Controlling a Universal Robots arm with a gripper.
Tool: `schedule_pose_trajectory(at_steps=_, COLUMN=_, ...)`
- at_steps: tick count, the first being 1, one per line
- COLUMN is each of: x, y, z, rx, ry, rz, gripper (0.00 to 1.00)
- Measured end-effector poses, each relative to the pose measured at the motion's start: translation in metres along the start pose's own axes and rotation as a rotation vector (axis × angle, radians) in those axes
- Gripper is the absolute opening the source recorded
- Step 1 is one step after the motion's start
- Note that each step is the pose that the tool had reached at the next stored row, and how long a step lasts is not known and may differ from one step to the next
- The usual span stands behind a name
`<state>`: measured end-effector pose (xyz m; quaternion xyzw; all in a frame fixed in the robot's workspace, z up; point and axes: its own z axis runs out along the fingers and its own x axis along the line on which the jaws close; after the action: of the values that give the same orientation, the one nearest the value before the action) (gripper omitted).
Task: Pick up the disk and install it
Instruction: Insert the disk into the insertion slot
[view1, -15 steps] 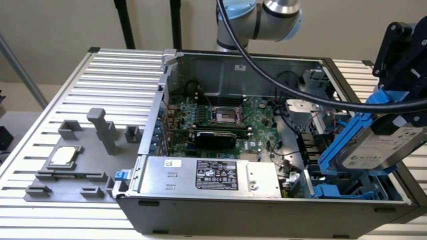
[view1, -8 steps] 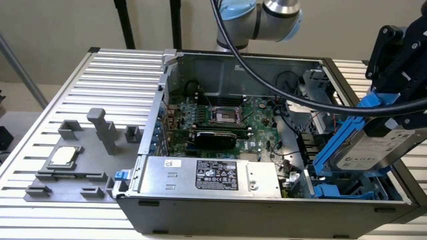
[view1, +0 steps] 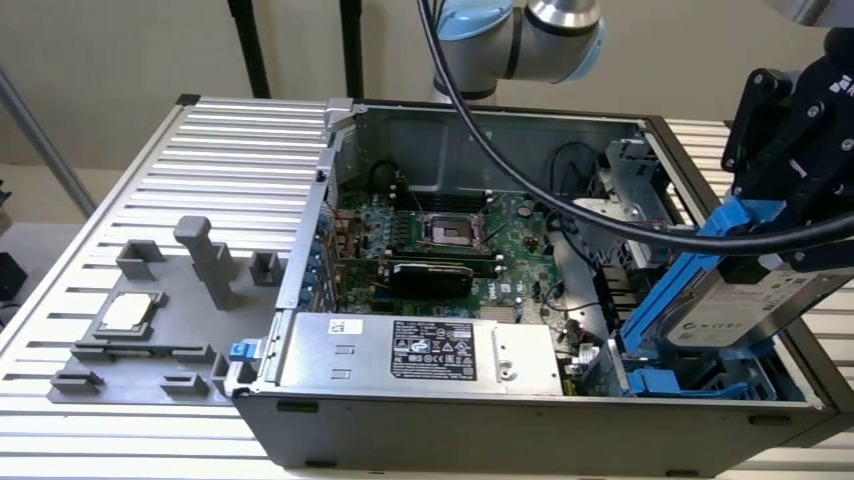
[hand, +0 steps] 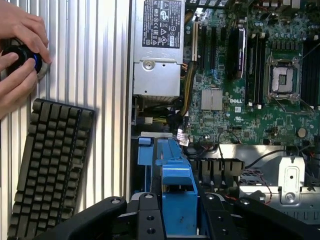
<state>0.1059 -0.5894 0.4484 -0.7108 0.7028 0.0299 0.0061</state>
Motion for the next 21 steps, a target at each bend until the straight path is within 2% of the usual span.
schedule_pose_trajectory(at_steps=8, x=0.0003, y=-0.0021, z=0.0047, rx=-0.0026, ry=0.0, rz=-0.001, gripper=0.33)
schedule_pose_trajectory(at_steps=16, x=0.0015, y=-0.0049, z=0.0075, rx=-0.0121, ry=-0.0003, rz=0.0, gripper=0.33)
schedule_pose_trajectory(at_steps=21, x=0.0023, y=-0.0065, z=0.0087, rx=-0.0131, ry=-0.0002, rz=-0.001, gripper=0.33)
